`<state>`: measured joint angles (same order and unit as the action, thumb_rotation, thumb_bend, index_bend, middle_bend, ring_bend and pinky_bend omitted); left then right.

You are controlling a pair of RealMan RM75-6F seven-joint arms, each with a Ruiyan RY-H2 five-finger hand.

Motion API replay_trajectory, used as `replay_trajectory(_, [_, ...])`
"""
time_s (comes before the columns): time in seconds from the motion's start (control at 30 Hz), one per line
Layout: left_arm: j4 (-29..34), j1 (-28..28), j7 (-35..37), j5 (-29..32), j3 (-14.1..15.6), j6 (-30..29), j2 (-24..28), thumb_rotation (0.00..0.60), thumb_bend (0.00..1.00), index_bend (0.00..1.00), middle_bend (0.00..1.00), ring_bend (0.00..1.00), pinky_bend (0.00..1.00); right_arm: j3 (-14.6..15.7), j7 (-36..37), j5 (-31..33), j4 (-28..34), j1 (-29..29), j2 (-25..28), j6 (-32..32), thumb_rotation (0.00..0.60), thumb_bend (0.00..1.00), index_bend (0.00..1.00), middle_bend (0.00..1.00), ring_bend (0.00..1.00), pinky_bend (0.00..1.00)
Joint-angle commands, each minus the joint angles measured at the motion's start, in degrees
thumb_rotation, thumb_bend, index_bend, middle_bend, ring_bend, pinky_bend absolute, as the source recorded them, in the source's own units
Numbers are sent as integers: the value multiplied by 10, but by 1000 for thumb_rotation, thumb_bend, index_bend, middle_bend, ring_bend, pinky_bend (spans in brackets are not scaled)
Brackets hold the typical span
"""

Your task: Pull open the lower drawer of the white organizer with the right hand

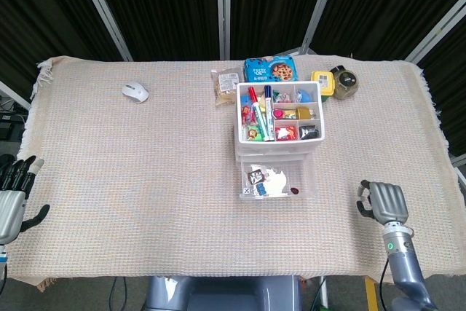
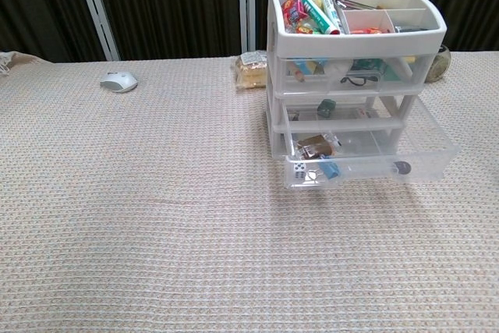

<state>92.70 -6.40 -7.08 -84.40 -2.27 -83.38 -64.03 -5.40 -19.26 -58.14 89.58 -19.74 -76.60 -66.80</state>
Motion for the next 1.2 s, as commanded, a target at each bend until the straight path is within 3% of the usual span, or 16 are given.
replay_trajectory(0.03, [0,0,1,0,0,0,0,600,320,0,0,0,0,-1,-2,8,-3,1,-2,6,600,322,575,1000,1000,562])
replay_trajectory(0.77, [-1,0,3,-2,0,0,0,600,321,0,0,0,0,-10,-28,27,7,1,6,-1,600,233,478,982,964,546])
replay_trajectory(0.87, [-1,0,3,-1,0,0,0,600,321,0,0,0,0,-26,-13,10,15,6,14,-30,600,227,444,890,877,468])
replay_trajectory(0.93, [-1,0,3,-1,0,0,0,600,321,0,0,0,0,-36,1,-1,21,10,23,-47,600,221,403,757,770,364])
replay_trajectory(1.03, [-1,0,3,-1,0,0,0,600,321,0,0,0,0,-51,25,-14,32,16,37,-68,600,212,361,575,625,293])
replay_trajectory(1.13, [-1,-1,3,0,-1,1,0,600,321,0,0,0,0,-67,77,-36,52,26,63,-82,600,172,276,361,401,251])
replay_trajectory(1.2, [-1,-1,3,0,-1,1,0,600,321,0,0,0,0,-72,111,-52,68,30,86,-78,600,115,187,202,224,166])
